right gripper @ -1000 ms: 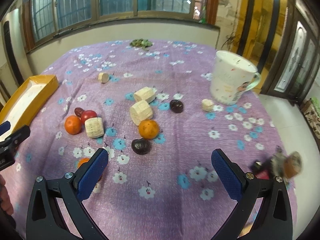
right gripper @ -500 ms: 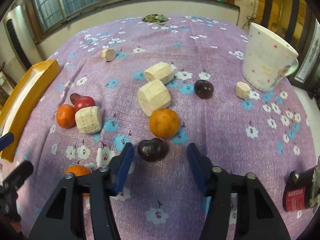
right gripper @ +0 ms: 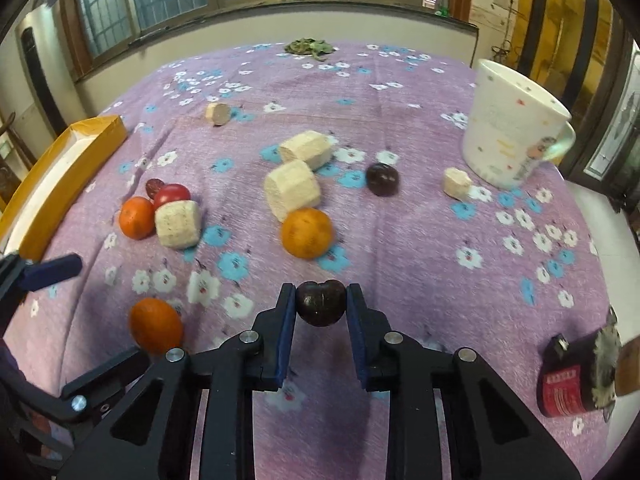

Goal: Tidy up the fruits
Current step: 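Grasp the dark plum with the right tool while the left tool grasps an orange, then carry the plum and orange to the yellow tray and release both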

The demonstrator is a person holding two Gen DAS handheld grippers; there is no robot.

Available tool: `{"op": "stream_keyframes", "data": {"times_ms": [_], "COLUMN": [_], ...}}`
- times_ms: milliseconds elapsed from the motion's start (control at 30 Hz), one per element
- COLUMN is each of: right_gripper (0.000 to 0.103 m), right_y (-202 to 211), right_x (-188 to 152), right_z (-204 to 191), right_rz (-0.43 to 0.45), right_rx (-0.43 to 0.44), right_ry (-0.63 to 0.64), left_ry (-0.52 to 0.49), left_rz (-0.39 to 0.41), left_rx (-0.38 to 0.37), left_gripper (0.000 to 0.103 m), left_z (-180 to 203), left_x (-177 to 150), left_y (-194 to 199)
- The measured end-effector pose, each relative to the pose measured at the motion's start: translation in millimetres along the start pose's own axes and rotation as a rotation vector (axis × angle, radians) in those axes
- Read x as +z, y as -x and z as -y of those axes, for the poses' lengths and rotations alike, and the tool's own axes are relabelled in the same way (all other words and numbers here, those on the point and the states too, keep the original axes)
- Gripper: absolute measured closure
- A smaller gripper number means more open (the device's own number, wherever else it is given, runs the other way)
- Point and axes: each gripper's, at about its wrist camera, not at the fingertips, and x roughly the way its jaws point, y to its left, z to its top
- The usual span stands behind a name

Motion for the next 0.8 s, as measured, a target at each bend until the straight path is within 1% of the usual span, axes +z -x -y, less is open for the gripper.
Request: {"op": "stream_keyframes", "data": {"times_ms": [33,133,167,200,233,433,567,633,800], "right_gripper": [0.079,0.079,0.079,0.079,0.079,0.079,0.079,0.079,0.079], "right_y": [0.4,2.0,2.8,3.4,4.0,9.6,16.7,20.9,27.2], "right_x": [-1.5,-5.4,-6.2,-7.2,-8.0,-12.6,-13.3,-11.8,-5.6], "right_z": [2.6,7.3,7.6,7.4,6.9,0.3,-7.0,-13.4,-39.2], "right_rz": [-0.001,-0.001,-0.001,0.0,0.001,0.009,0.018,0.026,0.038], "right_rx": [0.0,0.002,0.002,0.0,-0.001,-0.007,-0.01,-0.012,-0.004], "right_ry": [-0.008,-0.024,-0.024,-0.022,-0.021,-0.016,-0.014,-0.01,0.004], "left_ry": [-0.001,0.016,0.019,0.018,0.02,0.066,0.097,0.117,0.166], "left_rz": [-0.015,-0.068,-0.049,-0.045,-0.05,-0.042,-0.024,-0.013,0.02], "left_rx": [-0.009,-0.044,-0.04,-0.067,-0.092,-0.128,-0.133,-0.14,-0.128], "left_gripper": [0.025,0.04,0.044,0.059,0.064,0.065,0.065,0.065,0.065], "left_z": [2.1,5.5,7.0,7.9,8.5,-4.7,-21.7,-32.1,-60.9], "left_x": [0.9,2.7,3.2,3.5,3.6,0.4,-1.9,-2.6,-5.5], "left_y": [-3.9,-16.6,-15.5,-14.7,-15.8,-11.2,0.6,6.4,23.9]}}
